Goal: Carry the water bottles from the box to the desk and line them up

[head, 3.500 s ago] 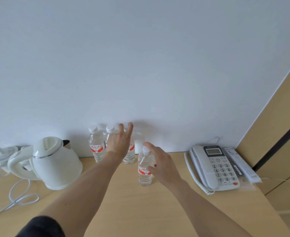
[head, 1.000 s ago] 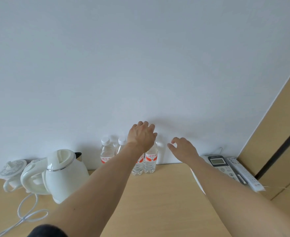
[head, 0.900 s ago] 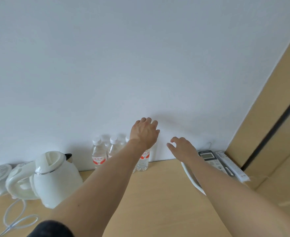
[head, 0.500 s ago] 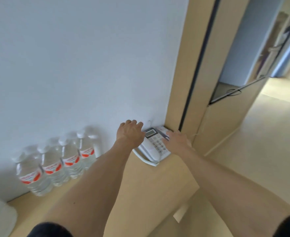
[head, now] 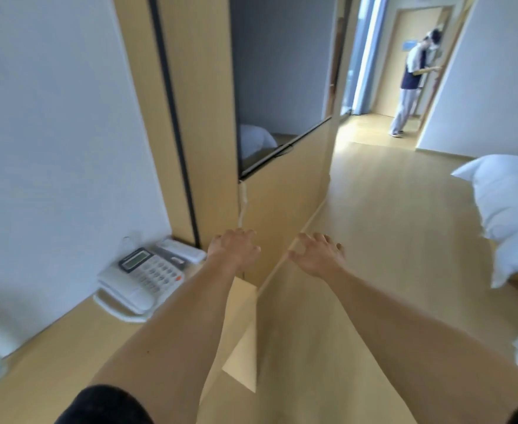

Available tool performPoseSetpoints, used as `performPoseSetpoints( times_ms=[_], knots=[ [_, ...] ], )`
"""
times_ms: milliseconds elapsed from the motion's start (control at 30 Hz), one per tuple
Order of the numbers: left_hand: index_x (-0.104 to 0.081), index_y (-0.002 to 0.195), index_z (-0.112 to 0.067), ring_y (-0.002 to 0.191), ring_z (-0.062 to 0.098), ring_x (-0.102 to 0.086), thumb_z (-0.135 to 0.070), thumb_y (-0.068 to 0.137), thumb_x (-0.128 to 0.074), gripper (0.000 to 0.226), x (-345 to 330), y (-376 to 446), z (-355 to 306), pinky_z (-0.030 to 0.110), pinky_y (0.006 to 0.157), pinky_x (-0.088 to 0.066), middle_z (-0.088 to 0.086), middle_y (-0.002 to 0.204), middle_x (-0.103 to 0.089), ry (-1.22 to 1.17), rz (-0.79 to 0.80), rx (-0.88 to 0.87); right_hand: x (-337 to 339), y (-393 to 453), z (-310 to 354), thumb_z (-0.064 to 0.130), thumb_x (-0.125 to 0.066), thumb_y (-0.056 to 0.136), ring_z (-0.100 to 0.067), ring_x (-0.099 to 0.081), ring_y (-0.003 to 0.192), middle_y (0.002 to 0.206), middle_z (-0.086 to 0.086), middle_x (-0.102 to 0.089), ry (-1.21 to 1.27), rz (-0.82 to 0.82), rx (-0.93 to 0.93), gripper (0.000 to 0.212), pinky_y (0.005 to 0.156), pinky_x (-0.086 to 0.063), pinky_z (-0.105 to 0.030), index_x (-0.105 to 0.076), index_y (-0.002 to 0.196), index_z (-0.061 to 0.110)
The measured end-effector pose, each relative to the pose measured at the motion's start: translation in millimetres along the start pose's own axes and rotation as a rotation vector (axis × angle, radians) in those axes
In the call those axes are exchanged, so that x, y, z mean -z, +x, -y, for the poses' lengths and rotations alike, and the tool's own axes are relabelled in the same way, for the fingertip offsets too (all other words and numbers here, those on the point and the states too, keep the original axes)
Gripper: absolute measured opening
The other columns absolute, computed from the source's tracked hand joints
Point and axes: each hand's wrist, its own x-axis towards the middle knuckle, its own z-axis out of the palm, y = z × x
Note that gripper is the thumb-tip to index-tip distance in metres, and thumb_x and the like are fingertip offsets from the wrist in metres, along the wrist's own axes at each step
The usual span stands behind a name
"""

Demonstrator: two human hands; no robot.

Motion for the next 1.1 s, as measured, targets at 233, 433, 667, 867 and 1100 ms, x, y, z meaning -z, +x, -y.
performPoseSetpoints(
  times_ms=[233, 433, 667, 867, 1100],
  knots=[
    [-0.029, 0.157, -0.030, 0.148, 0.025, -0.033, -0.051, 0.103, -0.036, 0.059, -32.2, 62.3, -162.6, 0.042, 0.119, -0.029, 0.001, 0.164, -0.030, 0.018, 0.049, -0.163, 33.3, -8.7, -173.0, 0.069, -0.037, 0.094, -0.028, -0.020, 0.150, 0.161, -0.005, -0.029, -0.011, 0.024, -0.237, 0.070, 0.116, -0.020, -0.051, -0.027, 0.155, 0.037],
    [-0.037, 0.152, -0.029, 0.143, 0.026, -0.038, -0.050, 0.103, -0.036, 0.054, -51.8, 88.5, -282.9, 0.042, 0.115, -0.030, 0.002, 0.159, -0.038, 0.083, 0.066, -0.316, 46.1, -25.2, -275.6, 0.069, -0.036, 0.095, -0.029, -0.024, 0.149, 0.161, -0.006, -0.030, 0.013, 0.061, -0.400, 0.070, 0.116, -0.022, -0.050, -0.027, 0.155, 0.035],
    [-0.034, 0.153, -0.031, 0.147, 0.023, -0.033, -0.048, 0.103, -0.036, 0.053, -68.6, 122.8, -371.7, 0.040, 0.117, -0.025, -0.001, 0.161, -0.034, 0.097, 0.116, -0.414, 46.5, -17.6, -345.4, 0.067, -0.035, 0.097, -0.029, -0.026, 0.148, 0.161, -0.005, -0.030, 0.062, 0.082, -0.479, 0.069, 0.116, -0.023, -0.049, -0.025, 0.157, 0.034],
    [-0.033, 0.153, -0.031, 0.148, 0.023, -0.029, -0.045, 0.103, -0.036, 0.053, -84.0, 184.8, -415.1, 0.042, 0.118, -0.021, -0.001, 0.162, -0.031, 0.116, 0.157, -0.438, 44.5, 24.4, -392.0, 0.067, -0.035, 0.097, -0.028, -0.027, 0.148, 0.162, -0.003, -0.029, 0.083, 0.110, -0.547, 0.068, 0.116, -0.025, -0.048, -0.025, 0.157, 0.035],
    [-0.033, 0.153, -0.033, 0.147, 0.021, -0.029, -0.043, 0.102, -0.036, 0.053, -90.0, 308.6, -450.7, 0.043, 0.120, -0.021, -0.004, 0.161, -0.031, 0.074, 0.181, -0.443, 58.9, 128.6, -450.9, 0.066, -0.033, 0.098, -0.026, -0.030, 0.148, 0.162, -0.002, -0.030, 0.071, 0.130, -0.605, 0.067, 0.117, -0.029, -0.046, -0.023, 0.157, 0.035]
  ],
)
